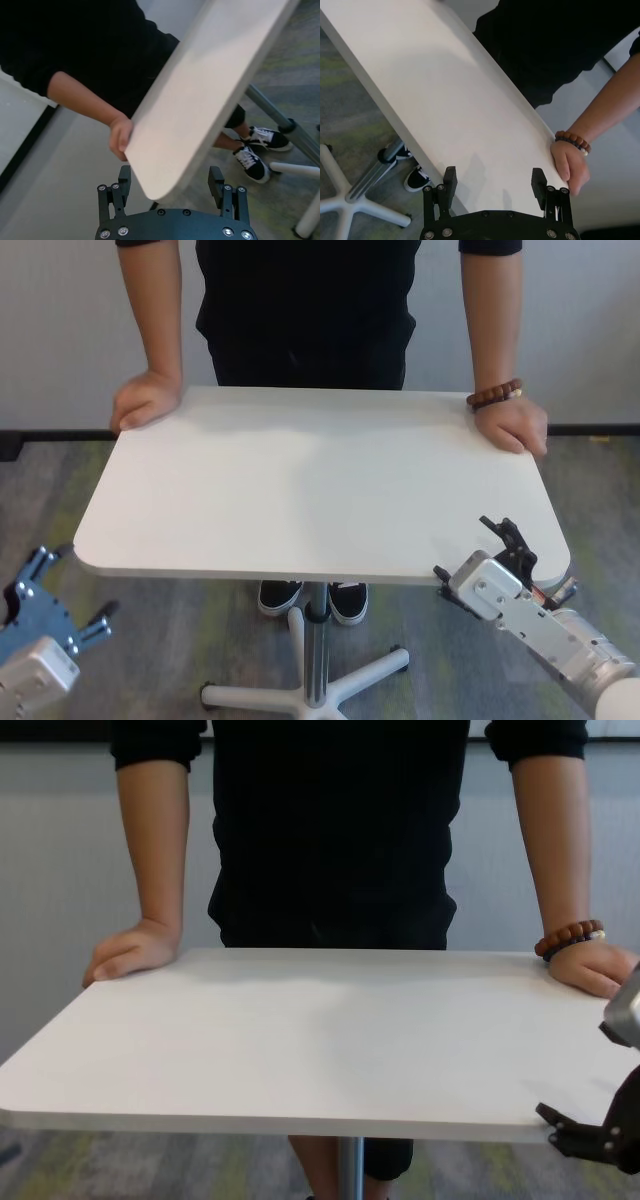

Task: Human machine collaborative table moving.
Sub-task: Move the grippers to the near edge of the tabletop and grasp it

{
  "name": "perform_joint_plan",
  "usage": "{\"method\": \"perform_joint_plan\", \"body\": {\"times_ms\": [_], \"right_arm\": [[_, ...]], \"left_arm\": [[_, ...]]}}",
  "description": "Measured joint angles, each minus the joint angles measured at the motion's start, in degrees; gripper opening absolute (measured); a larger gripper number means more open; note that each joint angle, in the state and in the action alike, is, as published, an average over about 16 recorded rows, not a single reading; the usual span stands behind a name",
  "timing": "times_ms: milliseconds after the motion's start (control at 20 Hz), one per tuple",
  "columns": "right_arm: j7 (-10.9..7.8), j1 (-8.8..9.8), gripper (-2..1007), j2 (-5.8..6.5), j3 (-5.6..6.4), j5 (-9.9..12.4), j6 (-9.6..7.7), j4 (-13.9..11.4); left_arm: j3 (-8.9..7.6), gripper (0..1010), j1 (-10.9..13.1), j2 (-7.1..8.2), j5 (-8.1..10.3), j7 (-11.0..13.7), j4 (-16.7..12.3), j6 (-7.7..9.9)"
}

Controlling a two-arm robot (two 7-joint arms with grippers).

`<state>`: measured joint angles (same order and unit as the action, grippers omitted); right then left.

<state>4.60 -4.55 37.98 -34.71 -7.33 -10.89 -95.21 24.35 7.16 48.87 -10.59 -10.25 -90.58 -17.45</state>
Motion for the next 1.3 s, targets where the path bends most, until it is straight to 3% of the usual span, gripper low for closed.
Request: {"method": "perform_joint_plan", "body": {"times_ms": [300, 550, 950, 1300], "right_arm": [[-1.63, -0.41, 1004, -0.69, -0.79, -1.43, 1.22, 1.04], [-3.98, -0.38, 1004, -0.37, -1.17, -1.83, 1.52, 0.63], [-7.47, 0.35, 1005, 0.74, -1.04, -1.98, -0.16, -2.02], [-9.0, 0.57, 1005, 1.17, -0.78, -3.32, -2.77, -3.6]], "left_arm": [[1.52, 1000, 0.42, -0.49, -3.85, 0.58, 0.41, -0.29], [2.84, 1000, 0.01, -1.73, -6.71, 1.01, 1.11, -0.36], [3.91, 1000, -0.86, -3.72, -9.9, 1.39, 1.8, -0.71], [3.81, 1000, -1.77, -5.24, -11.56, 1.33, 2.65, -1.26]]}}
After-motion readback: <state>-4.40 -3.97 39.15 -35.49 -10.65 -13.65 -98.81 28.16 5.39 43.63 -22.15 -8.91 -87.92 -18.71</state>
